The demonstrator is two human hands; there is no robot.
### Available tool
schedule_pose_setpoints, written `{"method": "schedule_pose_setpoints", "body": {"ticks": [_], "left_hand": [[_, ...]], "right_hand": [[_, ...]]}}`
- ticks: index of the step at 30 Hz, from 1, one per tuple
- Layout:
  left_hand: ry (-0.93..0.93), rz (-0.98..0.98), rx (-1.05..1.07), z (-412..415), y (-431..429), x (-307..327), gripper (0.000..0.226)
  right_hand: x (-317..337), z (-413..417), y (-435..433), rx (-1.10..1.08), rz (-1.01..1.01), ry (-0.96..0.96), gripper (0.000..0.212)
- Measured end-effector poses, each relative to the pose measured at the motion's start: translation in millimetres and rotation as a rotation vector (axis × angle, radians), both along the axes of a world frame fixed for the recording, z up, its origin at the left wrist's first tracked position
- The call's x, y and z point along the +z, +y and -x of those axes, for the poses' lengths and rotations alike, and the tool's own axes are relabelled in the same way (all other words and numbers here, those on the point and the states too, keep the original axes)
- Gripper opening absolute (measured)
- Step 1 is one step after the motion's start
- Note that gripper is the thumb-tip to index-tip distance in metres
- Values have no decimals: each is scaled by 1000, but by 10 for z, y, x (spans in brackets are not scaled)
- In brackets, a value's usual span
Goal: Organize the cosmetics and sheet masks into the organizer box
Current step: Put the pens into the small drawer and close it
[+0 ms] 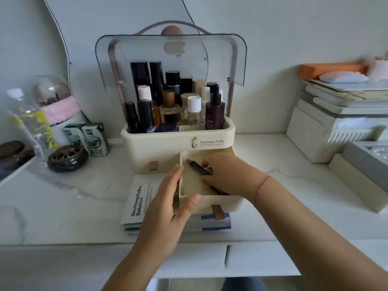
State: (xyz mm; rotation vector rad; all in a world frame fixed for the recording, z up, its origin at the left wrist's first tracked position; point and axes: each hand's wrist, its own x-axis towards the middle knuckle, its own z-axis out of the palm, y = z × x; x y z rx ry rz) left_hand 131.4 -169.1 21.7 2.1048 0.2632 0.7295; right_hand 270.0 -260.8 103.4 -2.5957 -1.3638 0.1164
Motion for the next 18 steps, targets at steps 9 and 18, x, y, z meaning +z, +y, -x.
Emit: {"method": "schedule_pose_setpoints", "body": {"ticks": [9, 18], "left_hand": [[52, -14, 49, 92, 65, 62, 74], [32, -148, 267, -177, 246, 247, 46]], "right_hand": [[-290, -76, -798, 66, -715, 269, 67], [-611, -296, -631, -150, -782, 425, 102]]}}
